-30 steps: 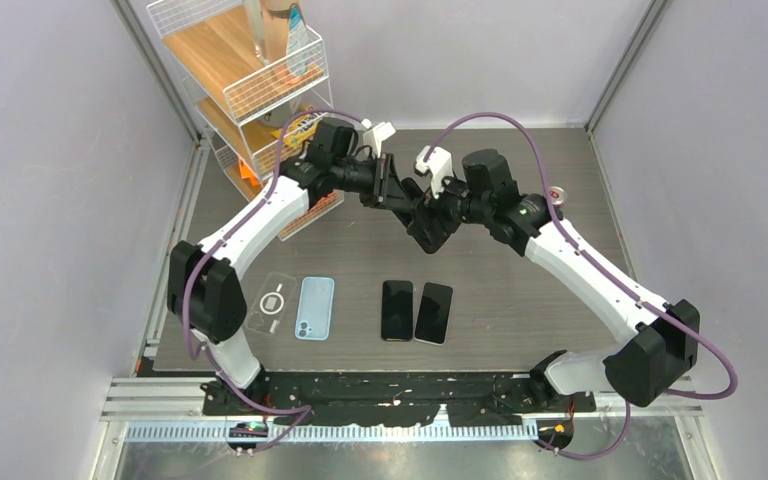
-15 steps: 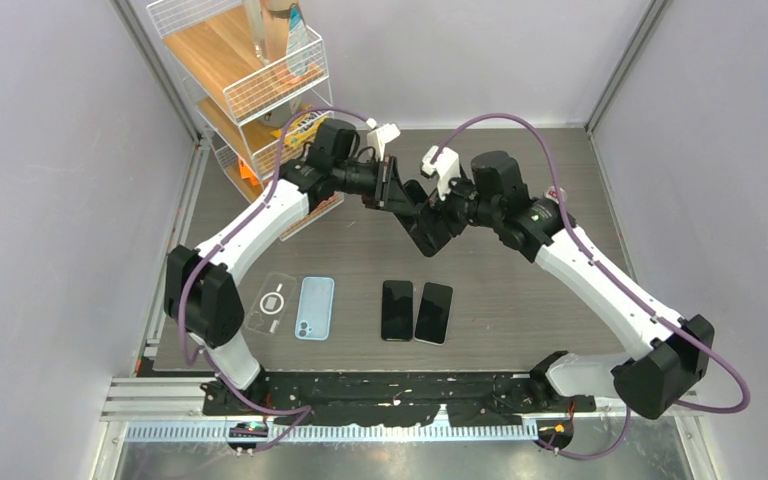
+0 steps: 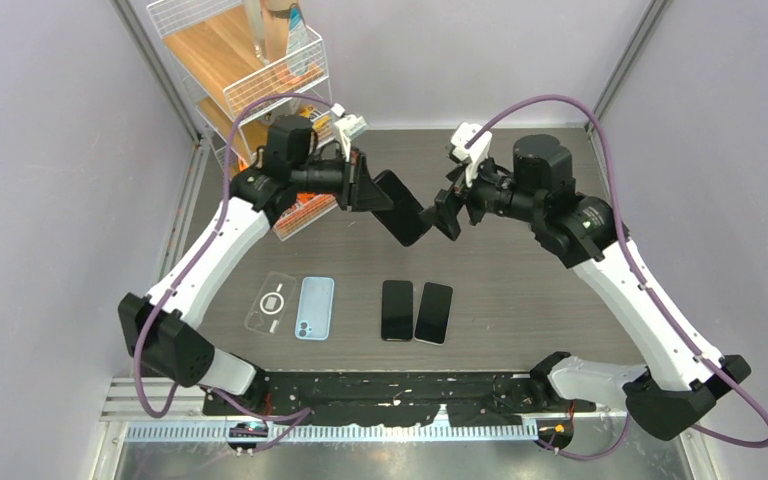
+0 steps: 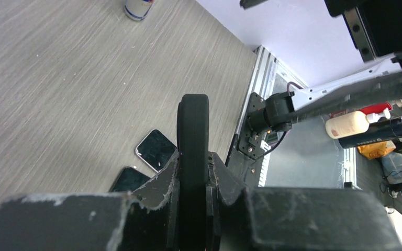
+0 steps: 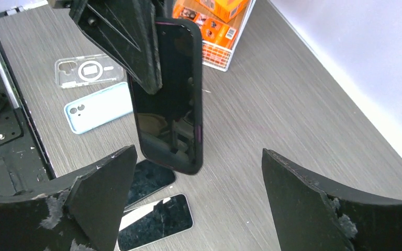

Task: Take the phone out of the phone case
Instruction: Adjust the phone.

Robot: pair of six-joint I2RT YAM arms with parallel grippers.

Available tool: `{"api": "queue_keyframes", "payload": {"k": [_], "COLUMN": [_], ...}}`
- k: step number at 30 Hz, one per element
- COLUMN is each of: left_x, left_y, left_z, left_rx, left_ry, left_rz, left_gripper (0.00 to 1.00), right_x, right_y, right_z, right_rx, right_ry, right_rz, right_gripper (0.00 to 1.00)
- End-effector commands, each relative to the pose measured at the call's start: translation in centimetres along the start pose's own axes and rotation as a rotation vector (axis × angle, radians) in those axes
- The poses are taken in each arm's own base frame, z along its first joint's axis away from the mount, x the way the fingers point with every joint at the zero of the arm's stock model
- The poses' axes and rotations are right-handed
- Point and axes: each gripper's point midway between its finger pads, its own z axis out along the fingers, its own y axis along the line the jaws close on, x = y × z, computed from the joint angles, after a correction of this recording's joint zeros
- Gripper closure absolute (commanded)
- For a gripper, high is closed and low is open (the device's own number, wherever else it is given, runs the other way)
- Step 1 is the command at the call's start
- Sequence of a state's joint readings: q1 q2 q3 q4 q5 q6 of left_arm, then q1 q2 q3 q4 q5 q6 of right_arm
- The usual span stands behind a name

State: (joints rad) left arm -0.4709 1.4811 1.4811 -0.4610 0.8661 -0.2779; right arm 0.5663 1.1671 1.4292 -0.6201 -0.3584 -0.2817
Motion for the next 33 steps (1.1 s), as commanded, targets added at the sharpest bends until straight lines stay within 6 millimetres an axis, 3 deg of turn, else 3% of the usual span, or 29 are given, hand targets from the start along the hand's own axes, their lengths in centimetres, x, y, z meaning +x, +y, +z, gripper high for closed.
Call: {"api": "queue_keyframes", "payload": {"k": [1,10,13,18,22,30,33], "left_x": [-2.1,-1.5,-1.1,-1.1,-1.5,-2.2,-2.2], "left_y": [-4.2,-9.5,-10.7,-11.5,-12.2,-12.5,-12.4], "left_z": [-3.3,-7.2,-7.8,-8.0,-8.2,-8.1,-8.0], "left_rx": [0.124,0.218,0.262,0.298,0.327,0.356,0.353], "left_ry": [-0.104,-0.216,-0.207,-0.227,-0.25,-0.3,-0.303], "left_rz": [0.2,0.447,0.451,0.42,0.398,0.371,0.362], "left_gripper": [1.0,1.0,1.0,1.0,1.0,1.0,1.0], "right_x": [-3.0,-3.8,-3.4,-2.7,-1.8,-0.6,-0.2], "right_y": [0.6,5.5,6.8,8.6,8.8,9.9,10.0], "right_z": [-2.4,-3.0,-2.8,-2.6,-1.7,-0.8,-0.3], "right_rx": [-0.044,-0.366,-0.459,-0.6,-0.639,-0.722,-0.729], "right_ry": [-0.085,-0.148,-0.146,-0.145,-0.126,-0.113,-0.108], "right_rz": [-0.019,-0.017,-0.013,0.017,0.05,0.127,0.151], "right_gripper": [0.04,0.0,0.0,0.05,0.09,0.28,0.29]}}
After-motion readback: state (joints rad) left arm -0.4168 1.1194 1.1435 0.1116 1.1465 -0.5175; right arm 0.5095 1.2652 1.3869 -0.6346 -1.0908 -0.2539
